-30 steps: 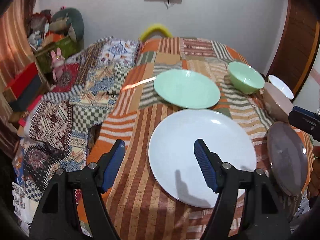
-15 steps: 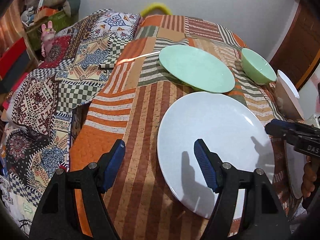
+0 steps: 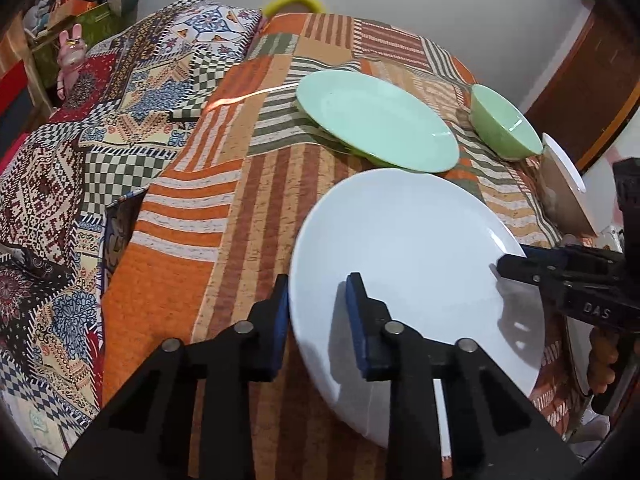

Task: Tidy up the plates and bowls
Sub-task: 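Grasp the white plate rim with both tools and lift it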

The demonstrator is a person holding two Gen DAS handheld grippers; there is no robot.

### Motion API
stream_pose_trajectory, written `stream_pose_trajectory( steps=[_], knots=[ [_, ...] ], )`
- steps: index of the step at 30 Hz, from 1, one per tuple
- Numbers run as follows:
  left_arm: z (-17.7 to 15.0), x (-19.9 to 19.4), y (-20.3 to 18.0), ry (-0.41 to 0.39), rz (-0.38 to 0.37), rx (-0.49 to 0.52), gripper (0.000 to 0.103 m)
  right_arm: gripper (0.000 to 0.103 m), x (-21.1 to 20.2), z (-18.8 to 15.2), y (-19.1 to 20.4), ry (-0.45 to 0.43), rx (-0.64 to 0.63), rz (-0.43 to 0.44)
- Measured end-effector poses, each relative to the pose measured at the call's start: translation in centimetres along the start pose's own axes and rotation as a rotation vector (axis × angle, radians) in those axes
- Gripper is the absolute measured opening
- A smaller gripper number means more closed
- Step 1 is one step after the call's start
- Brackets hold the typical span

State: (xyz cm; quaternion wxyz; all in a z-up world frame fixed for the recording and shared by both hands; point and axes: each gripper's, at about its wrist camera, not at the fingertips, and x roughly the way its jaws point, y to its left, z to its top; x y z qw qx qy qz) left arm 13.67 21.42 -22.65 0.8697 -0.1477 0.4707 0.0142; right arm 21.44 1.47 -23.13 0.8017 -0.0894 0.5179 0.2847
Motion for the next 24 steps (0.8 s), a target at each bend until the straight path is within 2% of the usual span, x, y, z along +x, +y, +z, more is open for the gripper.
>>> stream_pose_trajectory(
  steps=[8, 16, 24],
  knots=[
    [-0.6, -0.6, 0.1, 0.012, -0.01, 0.008, 0.026, 0.029, 0.4, 0.3, 0.3, 0.024, -0.026, 0.001],
    [-1.4, -1.6, 1.1, 0.017, 0.019, 0.004, 0.026, 0.024, -0.1, -1.0, 1.2, 0.013, -0.025, 0.065],
    [-1.3, -1.5, 0.6, 0.015, 0.046, 0.03, 0.027, 0.023, 0.3, -0.5, 1.5, -0.018, 0.008, 0.026]
  ],
)
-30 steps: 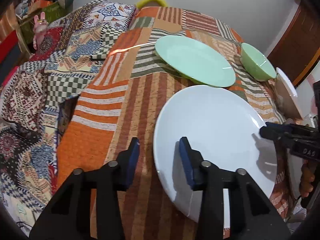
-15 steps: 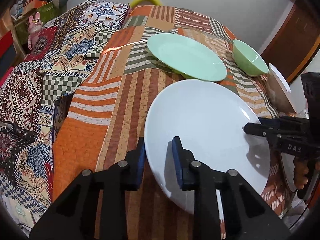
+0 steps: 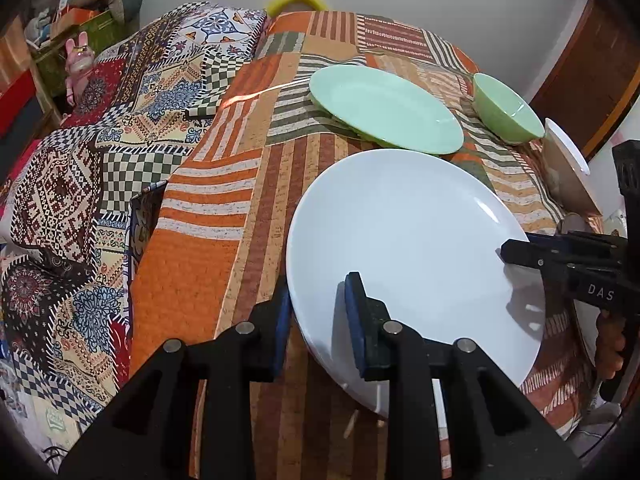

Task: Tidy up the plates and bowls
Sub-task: 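Grasp the white plate rim with both tools and lift it, then carry the white plate and lower it onto the purple plate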

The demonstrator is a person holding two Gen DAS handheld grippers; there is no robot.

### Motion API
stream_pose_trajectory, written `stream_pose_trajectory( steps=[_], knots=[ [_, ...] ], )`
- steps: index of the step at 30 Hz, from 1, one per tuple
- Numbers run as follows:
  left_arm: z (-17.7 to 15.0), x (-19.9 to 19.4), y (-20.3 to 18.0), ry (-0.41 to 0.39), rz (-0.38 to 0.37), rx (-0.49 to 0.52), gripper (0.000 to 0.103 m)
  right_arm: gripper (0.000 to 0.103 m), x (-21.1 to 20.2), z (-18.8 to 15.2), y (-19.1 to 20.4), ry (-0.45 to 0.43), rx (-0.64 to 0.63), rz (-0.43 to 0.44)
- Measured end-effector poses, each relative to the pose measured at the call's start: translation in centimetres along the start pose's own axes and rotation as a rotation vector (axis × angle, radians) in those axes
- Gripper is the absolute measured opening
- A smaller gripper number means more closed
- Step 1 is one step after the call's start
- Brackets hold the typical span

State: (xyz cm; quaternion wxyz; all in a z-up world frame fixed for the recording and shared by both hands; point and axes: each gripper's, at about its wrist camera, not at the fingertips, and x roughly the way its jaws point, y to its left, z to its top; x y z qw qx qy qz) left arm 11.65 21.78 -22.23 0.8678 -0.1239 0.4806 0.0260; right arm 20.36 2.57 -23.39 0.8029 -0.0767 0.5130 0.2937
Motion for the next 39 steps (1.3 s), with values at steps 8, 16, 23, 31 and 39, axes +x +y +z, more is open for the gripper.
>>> stream_pose_trajectory(
  steps=[8, 16, 23, 31, 39],
  knots=[
    [-0.5, -0.8, 0.3, -0.003, 0.011, -0.028, 0.027, 0.019, -1.5, -1.0, 0.5, -0.023, 0.008, 0.02],
    [-0.7, -2.8, 0.0, -0.031, 0.022, -0.045, 0.027, 0.019, -3.5, -1.6, 1.0, -0.073, 0.01, 0.038],
    [-0.4, -5.1, -1.6, -0.076, 0.013, -0.033, 0.027, 0.019, -6.2, -2.3, 0.6, -0.141, 0.015, 0.024],
    [0.3, -7.4, -5.3, -0.131, -0.01, 0.014, 0.026, 0.019, -9.5, -3.6, -1.1, -0.211, 0.05, 0.005],
    [0.7, -8.4, -9.8, -0.151, -0.067, 0.065, 0.026, 0.019, -12.6, -6.1, -3.7, -0.269, 0.106, -0.034]
  ],
)
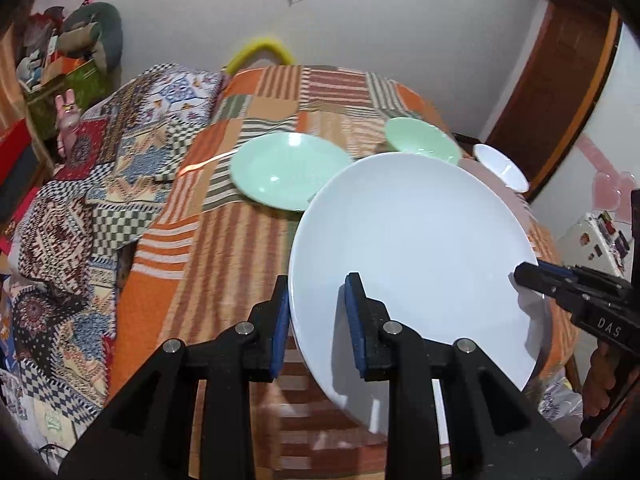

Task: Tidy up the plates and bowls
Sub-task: 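Carry the white plate and lower it onto the purple plate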

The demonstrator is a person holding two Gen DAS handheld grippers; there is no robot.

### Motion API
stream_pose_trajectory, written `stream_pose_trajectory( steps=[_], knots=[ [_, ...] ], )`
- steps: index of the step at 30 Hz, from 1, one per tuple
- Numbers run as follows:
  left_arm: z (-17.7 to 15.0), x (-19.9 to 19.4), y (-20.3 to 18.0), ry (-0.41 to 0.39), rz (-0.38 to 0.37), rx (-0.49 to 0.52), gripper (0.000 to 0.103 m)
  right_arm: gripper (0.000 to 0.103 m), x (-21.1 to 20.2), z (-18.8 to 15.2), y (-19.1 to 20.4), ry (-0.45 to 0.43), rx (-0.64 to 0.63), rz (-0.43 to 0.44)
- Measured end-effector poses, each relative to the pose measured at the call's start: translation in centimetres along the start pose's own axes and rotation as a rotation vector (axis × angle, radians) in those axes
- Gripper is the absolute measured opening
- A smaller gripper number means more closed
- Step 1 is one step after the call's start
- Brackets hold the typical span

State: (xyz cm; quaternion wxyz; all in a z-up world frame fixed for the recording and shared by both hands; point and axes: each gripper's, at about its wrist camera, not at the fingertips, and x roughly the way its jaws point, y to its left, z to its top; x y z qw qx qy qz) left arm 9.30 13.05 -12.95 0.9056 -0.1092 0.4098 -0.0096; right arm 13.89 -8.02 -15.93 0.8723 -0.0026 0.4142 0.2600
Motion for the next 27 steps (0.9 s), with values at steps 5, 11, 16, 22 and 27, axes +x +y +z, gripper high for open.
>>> stream_pose_trajectory(
  steps=[5, 11, 16, 22, 27],
  knots=[
    [0.1, 0.1, -3.1, -0.003, -0.028, 0.041, 0.026, 0.019, -2.0, -1.1, -2.1, -0.022, 0.045, -0.021],
    [-0.2, 1.1, -6.5, 0.035, -0.054, 0.097, 0.026, 0.019, -3.4, -2.1, -4.4, -0.047, 0.105, -0.05],
    [-1.0, 2.2, -8.6, 0.069, -0.068, 0.133, 0.027, 0.019, -3.6, -3.3, -6.0, -0.041, 0.146, -0.068],
    [-2.0, 4.0, -10.3, 0.122, -0.082, 0.15, 0.027, 0.019, -3.9, -4.9, -8.0, -0.023, 0.172, -0.089],
    [-2.7, 5.3, -11.5, 0.154, -0.089, 0.176, 0.027, 0.019, -3.8, -5.9, -9.5, -0.005, 0.214, -0.099]
  ],
)
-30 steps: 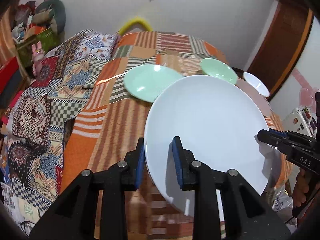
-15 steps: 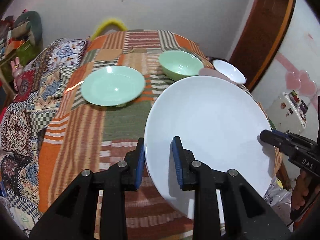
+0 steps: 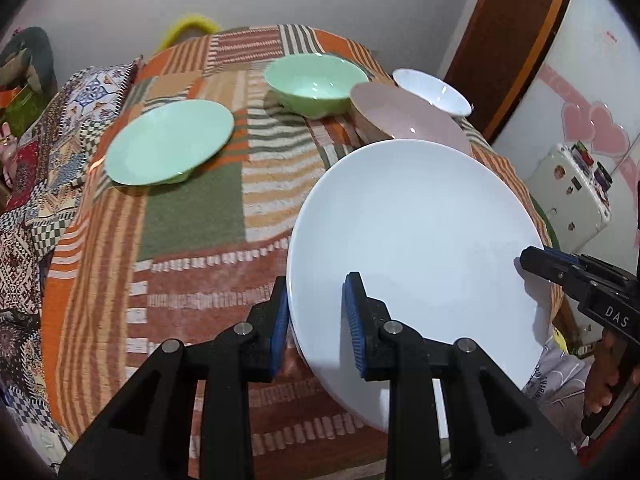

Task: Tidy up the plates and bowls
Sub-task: 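Carry the white plate and lower it onto the purple plate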

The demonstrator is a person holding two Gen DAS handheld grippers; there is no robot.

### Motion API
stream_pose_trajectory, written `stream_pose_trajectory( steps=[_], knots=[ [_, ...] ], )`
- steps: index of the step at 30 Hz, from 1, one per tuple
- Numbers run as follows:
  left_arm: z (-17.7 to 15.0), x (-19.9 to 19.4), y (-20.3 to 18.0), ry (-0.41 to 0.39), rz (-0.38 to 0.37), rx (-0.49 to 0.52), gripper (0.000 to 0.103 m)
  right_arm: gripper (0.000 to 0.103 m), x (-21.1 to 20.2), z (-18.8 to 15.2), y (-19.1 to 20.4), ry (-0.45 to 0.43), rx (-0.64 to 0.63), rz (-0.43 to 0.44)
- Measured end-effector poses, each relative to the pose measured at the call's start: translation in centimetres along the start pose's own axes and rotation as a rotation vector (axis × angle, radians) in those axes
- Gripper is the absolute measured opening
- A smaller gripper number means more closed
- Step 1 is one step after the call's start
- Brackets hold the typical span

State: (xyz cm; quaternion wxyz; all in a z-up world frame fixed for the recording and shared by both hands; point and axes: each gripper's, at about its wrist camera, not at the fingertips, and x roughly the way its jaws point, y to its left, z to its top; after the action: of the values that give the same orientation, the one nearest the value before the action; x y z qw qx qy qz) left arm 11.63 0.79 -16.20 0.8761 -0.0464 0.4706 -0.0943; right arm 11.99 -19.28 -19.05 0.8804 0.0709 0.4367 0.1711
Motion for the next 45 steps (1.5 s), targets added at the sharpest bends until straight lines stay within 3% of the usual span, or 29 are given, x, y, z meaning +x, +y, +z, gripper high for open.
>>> stream_pose_trajectory(
  steps=[15, 19, 23, 39, 45],
  knots=[
    [-0.1, 2.9, -0.9, 0.07, 0.01, 0.005, 0.029, 0.019, 0.4, -0.7, -1.1, 0.026, 0.028, -0.017],
    [-0.3, 3.0, -2.7, 0.043, 0.112, 0.105, 0.029, 0.019, 0.2, -0.5, -0.9, 0.004, 0.023, -0.028],
    [-0.3, 3.5, -3.3, 0.028, 0.146, 0.144, 0.03, 0.019, 0.4, -0.3, -1.3, 0.002, 0.035, -0.02],
    [0.1, 4.0, -1.3, 0.064, 0.041, 0.024, 0.031, 0.022, 1.5, 0.5, -0.5, -0.002, -0.058, -0.114],
    [0.3, 3.2, -0.7, 0.049, 0.027, -0.005, 0.037, 0.023, 1.6, 0.5, -0.2, 0.017, -0.111, -0.148]
  ],
)
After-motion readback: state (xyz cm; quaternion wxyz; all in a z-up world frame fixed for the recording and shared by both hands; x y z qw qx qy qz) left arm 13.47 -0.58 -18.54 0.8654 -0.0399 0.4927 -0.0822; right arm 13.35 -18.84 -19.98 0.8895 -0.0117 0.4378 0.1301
